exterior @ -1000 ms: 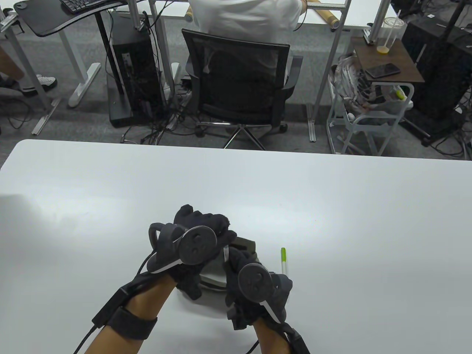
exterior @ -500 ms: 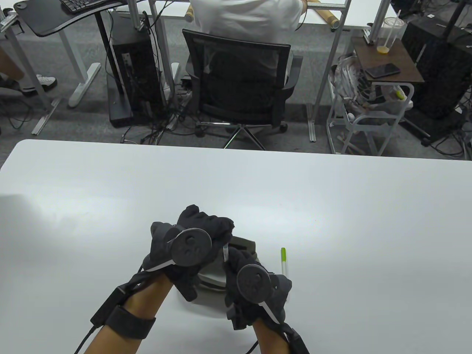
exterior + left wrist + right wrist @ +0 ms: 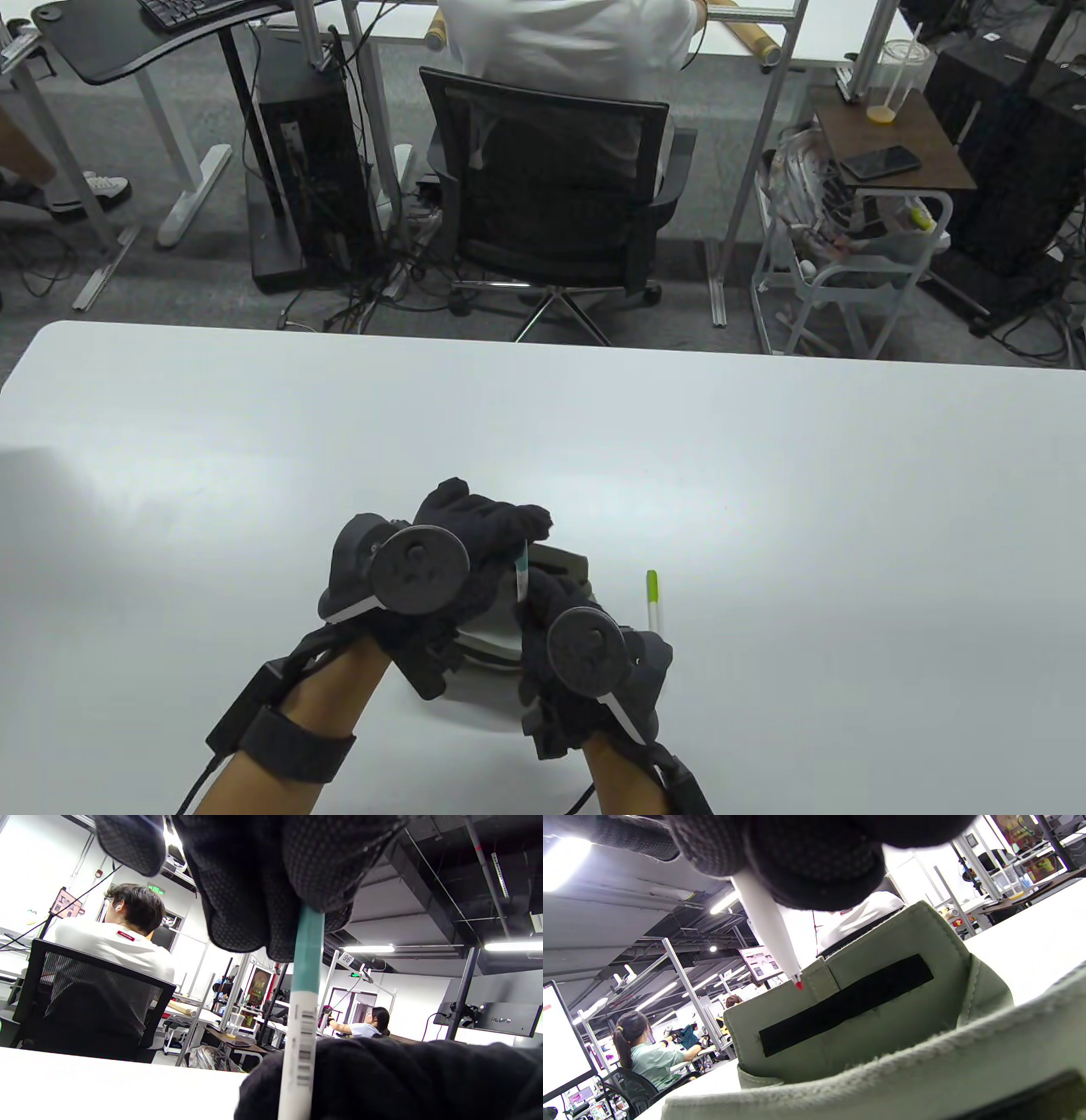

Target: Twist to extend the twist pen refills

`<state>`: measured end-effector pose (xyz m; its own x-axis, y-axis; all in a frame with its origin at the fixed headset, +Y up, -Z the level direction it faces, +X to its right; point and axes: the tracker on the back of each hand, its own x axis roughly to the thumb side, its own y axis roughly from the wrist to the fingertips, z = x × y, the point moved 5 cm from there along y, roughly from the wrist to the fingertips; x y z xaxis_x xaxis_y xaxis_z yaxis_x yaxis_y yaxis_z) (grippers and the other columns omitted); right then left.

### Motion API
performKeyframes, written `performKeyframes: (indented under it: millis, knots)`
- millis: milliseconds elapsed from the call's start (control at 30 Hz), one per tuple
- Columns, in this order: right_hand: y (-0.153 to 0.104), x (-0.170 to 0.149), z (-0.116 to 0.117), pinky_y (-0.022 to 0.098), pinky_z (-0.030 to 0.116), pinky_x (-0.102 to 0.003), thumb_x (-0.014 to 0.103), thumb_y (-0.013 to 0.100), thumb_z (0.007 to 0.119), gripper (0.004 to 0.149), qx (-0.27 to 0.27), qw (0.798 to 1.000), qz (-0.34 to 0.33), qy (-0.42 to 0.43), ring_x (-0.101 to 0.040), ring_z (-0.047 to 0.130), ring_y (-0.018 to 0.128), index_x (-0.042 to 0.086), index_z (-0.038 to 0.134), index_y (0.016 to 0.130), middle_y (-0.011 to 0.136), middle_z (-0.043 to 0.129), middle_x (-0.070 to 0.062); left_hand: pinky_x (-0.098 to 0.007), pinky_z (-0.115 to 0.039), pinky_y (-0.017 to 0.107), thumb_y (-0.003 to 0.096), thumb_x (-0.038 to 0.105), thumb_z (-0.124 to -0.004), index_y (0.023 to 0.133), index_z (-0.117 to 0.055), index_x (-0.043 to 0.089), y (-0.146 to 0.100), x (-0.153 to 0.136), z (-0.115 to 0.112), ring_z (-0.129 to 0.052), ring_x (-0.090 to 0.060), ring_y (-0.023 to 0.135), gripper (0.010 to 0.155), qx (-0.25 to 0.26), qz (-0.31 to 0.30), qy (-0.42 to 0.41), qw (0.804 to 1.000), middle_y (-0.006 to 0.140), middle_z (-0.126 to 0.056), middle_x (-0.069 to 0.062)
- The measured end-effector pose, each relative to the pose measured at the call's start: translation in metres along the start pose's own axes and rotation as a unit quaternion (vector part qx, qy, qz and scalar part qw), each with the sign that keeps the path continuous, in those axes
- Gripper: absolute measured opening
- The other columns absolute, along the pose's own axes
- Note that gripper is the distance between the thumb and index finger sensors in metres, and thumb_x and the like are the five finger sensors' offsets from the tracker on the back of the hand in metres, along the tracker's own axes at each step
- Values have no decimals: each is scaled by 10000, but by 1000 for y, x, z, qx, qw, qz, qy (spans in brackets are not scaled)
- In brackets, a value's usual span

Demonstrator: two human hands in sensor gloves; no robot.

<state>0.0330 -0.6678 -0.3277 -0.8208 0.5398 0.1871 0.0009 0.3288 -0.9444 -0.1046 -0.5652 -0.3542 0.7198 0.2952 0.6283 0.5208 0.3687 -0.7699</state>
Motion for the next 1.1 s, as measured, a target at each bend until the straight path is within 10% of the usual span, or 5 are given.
performKeyframes:
  millis: [300, 533, 867, 1100]
  knots:
    - [2, -9, -8, 190, 842, -255, 325, 359, 762, 450, -16, 1000, 17, 0, -111, 977, 301, 214, 847, 787, 663, 937, -60, -751, -458, 712, 558, 463, -750, 1099, -667, 153, -36, -56, 10, -800, -431, 966, 629, 25, 87, 100, 991, 1069, -815, -137]
    - [5, -20, -25, 168, 847, -249, 325, 360, 780, 443, -44, 998, 43, -1, -110, 988, 276, 206, 853, 780, 691, 956, -83, -841, -336, 658, 540, 621, -676, 1209, -443, 128, -110, -142, -30, -487, -570, 1118, 864, -98, 246, 367, 892, 1264, -502, -227]
    - [20, -92, -74, 130, 840, -255, 375, 349, 879, 466, -47, 978, 176, -103, -112, 980, 209, 133, 909, 746, 570, 998, -101, -848, -302, 647, 543, 596, -681, 1202, -432, 112, -163, -205, -44, -422, -585, 1114, 854, -116, 313, 183, 925, 1255, -466, -258]
    - [17, -158, -37, 127, 844, -249, 388, 326, 920, 474, 56, 928, 262, -258, -101, 981, 198, 148, 928, 735, 551, 1014, -87, -841, -314, 651, 543, 582, -691, 1192, -460, 114, -165, -207, -54, -458, -576, 1108, 833, -133, 318, 167, 924, 1238, -520, -249]
